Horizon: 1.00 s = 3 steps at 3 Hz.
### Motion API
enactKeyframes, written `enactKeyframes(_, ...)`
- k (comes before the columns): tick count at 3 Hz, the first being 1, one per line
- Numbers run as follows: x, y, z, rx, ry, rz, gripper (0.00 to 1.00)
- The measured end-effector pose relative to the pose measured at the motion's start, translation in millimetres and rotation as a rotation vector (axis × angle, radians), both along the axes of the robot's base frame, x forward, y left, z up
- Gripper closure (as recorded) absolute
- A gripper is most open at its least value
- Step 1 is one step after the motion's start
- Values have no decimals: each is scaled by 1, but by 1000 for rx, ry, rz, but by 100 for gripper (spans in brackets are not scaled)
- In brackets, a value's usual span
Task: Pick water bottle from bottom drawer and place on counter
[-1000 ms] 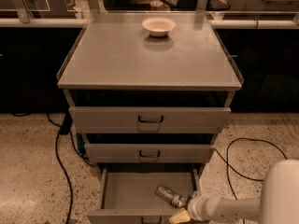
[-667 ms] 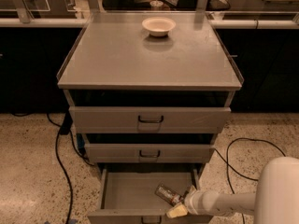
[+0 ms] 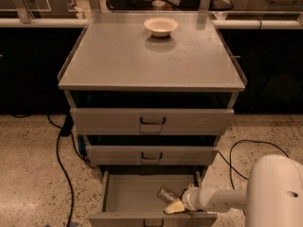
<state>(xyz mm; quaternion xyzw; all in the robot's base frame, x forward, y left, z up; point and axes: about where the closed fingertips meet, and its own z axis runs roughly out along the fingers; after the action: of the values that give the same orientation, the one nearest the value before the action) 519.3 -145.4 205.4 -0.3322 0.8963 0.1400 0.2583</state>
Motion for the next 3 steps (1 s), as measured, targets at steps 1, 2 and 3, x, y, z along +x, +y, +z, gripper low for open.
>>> enactKeyframes(1, -7, 0, -9, 9, 10, -57, 0)
enactKeyframes(2, -20, 0, -20, 6, 13, -112, 0)
enactKeyframes(3, -27, 6, -33, -3, 20, -151, 0)
